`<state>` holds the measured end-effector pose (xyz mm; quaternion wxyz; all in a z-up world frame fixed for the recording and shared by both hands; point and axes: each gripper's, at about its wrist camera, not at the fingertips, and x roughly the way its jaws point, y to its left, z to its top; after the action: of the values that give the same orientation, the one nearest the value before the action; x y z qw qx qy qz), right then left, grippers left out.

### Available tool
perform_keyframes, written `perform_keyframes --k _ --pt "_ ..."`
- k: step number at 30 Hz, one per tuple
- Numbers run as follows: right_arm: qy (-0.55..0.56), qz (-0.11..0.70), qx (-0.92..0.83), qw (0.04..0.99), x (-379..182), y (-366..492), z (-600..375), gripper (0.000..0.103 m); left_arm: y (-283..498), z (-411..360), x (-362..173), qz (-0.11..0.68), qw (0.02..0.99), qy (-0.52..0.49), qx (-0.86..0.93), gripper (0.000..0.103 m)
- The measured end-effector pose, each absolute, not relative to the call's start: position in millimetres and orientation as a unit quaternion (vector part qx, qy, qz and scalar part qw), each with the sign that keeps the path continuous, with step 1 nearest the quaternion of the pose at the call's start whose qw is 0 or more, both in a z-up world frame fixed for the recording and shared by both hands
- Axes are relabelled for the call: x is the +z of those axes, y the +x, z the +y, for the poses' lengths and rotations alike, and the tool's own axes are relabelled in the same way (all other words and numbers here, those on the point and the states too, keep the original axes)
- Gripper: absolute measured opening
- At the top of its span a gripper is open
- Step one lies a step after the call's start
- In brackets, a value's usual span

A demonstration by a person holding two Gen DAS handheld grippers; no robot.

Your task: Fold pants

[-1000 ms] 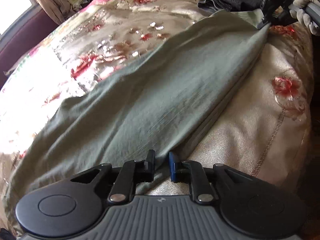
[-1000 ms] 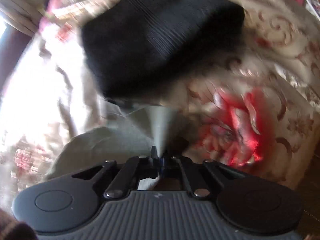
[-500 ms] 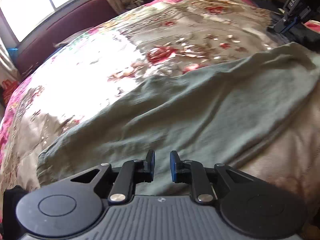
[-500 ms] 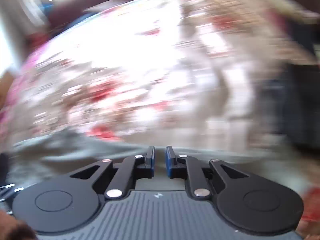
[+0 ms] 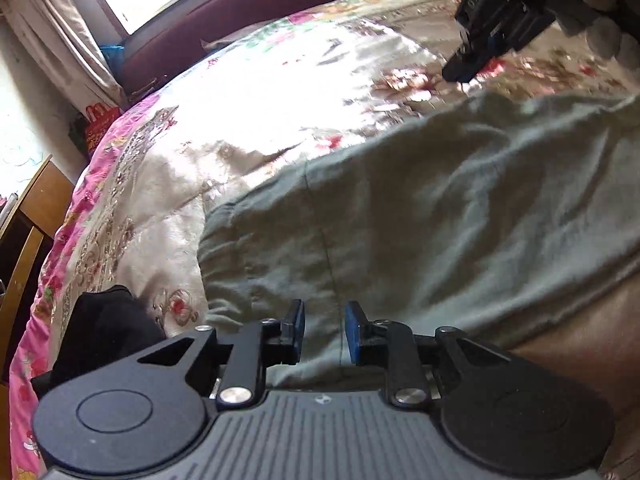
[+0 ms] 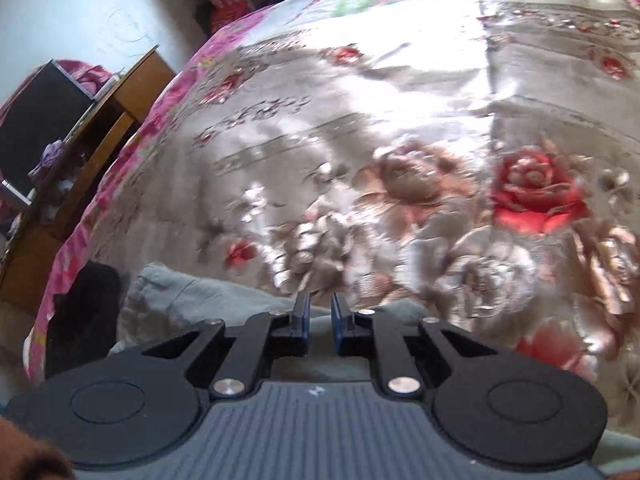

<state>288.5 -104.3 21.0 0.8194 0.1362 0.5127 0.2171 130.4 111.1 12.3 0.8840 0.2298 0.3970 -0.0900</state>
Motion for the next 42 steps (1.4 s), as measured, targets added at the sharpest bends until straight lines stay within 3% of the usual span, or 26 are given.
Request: perform_keyframes --k 2,3,4,5,6,12,19,20,22,24,27,34,42 --pt "0.122 0.548 0.198 0.804 -3.4 302.0 -92.3 0.012 142.6 114.6 10.0 0.396 0.888 0.219 -0.084 0.043" --pt "0.116 0.571 0.164 0.796 -21.8 307.8 -93.7 0.001 150.3 118.6 1.4 0.409 0.881 0.224 -0.076 0.043" --pt "0.138 0.576 0.15 0.791 -29.1 308.3 -100.3 0.0 153.7 121.1 -7.4 0.427 0.871 0.235 -0.068 0.043" --pt "0.169 0.574 0.142 0.788 -28.8 308.4 -107.8 0.003 153.2 125.1 -14.2 0.44 0.861 0.247 -0.06 0.044" --pt "0.19 0.566 0.137 0.79 -24.5 305.8 -113.9 0.014 148.5 128.4 -15.2 0.439 0.86 0.254 -0.06 0.044" --pt "0.223 0.518 0.1 0.82 9.9 232.6 -161.1 0.017 122.0 100.6 10.6 0.413 0.864 0.272 -0.09 0.043" --pt "0.259 0.513 -0.136 0.807 10.4 104.5 -313.7 0.019 97.6 -31.3 16.2 0.378 0.851 0.264 -0.252 0.043" --pt "0.27 0.514 -0.179 0.795 7.2 84.9 -341.0 0.006 93.1 -49.1 15.0 0.376 0.844 0.263 -0.277 0.044" --pt "0.326 0.491 -0.23 0.774 5.5 45.1 -393.1 0.002 81.5 -90.3 12.6 0.367 0.825 0.273 -0.331 0.044" --pt "0.373 0.449 -0.281 0.762 15.4 10.7 -429.9 0.021 72.0 -123.8 12.1 0.356 0.809 0.285 -0.37 0.044" --pt "0.418 0.392 -0.314 0.757 24.4 -27.6 -462.7 0.026 61.2 -162.1 13.3 0.343 0.788 0.297 -0.416 0.044" --pt "0.538 0.324 -0.261 0.733 -17.8 -36.5 -485.0 0.031 51.1 -218.2 13.0 0.329 0.761 0.324 -0.455 0.044" --pt "0.583 0.281 -0.228 0.728 -36.9 -53.7 -496.7 0.033 57.8 -232.3 5.4 0.333 0.747 0.335 -0.468 0.044"
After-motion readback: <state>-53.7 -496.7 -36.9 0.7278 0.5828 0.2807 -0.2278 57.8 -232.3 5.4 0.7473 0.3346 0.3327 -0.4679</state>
